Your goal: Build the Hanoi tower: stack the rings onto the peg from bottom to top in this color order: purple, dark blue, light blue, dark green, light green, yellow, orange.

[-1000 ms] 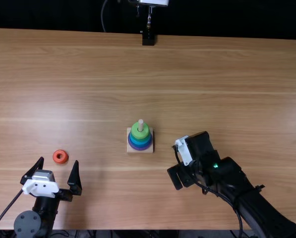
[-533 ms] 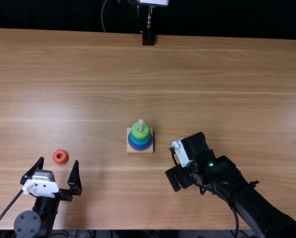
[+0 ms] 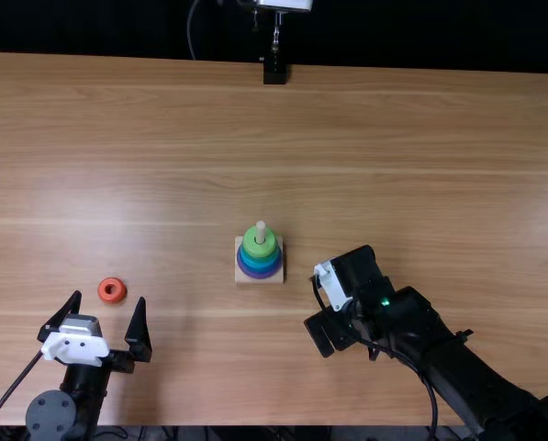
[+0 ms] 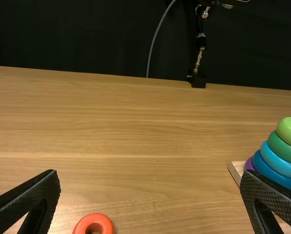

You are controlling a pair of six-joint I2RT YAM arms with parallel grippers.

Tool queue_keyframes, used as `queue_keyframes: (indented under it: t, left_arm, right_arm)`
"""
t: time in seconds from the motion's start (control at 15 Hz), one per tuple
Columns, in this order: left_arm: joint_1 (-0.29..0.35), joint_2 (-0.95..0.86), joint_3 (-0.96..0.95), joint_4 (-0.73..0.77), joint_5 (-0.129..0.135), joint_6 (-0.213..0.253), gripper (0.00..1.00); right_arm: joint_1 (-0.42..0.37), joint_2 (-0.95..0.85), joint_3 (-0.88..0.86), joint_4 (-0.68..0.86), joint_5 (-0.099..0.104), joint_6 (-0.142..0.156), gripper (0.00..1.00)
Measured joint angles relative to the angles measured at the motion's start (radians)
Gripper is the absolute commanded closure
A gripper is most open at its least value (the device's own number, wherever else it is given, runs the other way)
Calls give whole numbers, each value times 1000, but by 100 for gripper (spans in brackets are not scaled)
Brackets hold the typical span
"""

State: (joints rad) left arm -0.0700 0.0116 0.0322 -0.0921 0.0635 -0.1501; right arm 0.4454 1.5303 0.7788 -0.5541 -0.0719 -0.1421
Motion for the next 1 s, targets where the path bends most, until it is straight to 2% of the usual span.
queue_keyframes:
  t: [0.13,0.2,0.27,0.33,0.4,0.53,0.6,0.67,1.0]
  left_arm:
    - [0,0,0,0,0,0,0]
    - [0,0,0,0,0,0,0]
    - [0,0,0,0,0,0,0]
    - [0,0,0,0,0,0,0]
    - [0,0,0,0,1,0,0]
    - [0,0,0,0,0,0,0]
    - [0,0,0,0,0,0,0]
    - [0,0,0,0,0,0,0]
    - [0,0,0,0,0,0,0]
  right_arm:
    - [13,4,0,-4,51,-30,0]
    - [23,4,0,-5,69,-40,0]
    - [26,4,0,-6,76,-43,5]
    - [26,4,0,-8,84,-45,21]
    - [26,4,0,-9,92,-48,42]
    - [26,4,0,-10,95,-52,84]
    - [26,4,0,-10,95,-55,95]
    - [26,4,0,-6,95,-58,100]
    - [26,5,95,-10,95,-90,100]
